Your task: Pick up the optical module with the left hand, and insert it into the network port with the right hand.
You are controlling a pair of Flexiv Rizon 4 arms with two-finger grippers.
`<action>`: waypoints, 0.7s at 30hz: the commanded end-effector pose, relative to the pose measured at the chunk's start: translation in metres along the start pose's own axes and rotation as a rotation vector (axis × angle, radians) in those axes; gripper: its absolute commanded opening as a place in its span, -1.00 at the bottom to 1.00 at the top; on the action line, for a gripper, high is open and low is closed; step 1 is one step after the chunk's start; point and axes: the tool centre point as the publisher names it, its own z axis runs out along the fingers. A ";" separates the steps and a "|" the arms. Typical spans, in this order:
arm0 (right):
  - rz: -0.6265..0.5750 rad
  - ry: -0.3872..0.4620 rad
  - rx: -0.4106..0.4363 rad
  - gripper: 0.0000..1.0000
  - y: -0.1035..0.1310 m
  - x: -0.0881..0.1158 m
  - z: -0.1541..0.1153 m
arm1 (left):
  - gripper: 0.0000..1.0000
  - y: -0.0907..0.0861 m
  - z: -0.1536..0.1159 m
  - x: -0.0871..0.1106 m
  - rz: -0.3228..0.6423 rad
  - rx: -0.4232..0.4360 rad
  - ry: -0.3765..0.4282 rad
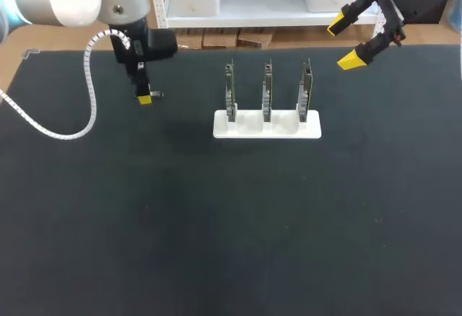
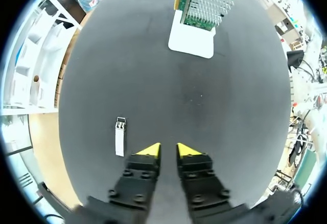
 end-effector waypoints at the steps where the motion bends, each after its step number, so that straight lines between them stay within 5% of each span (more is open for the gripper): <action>1: 0.001 0.000 0.001 1.00 0.000 0.000 0.000 | 1.00 0.011 0.000 -0.002 -0.011 0.006 0.010; 21: 0.001 0.000 0.001 1.00 0.000 0.000 0.000 | 1.00 0.026 0.002 -0.004 -0.041 -0.005 0.007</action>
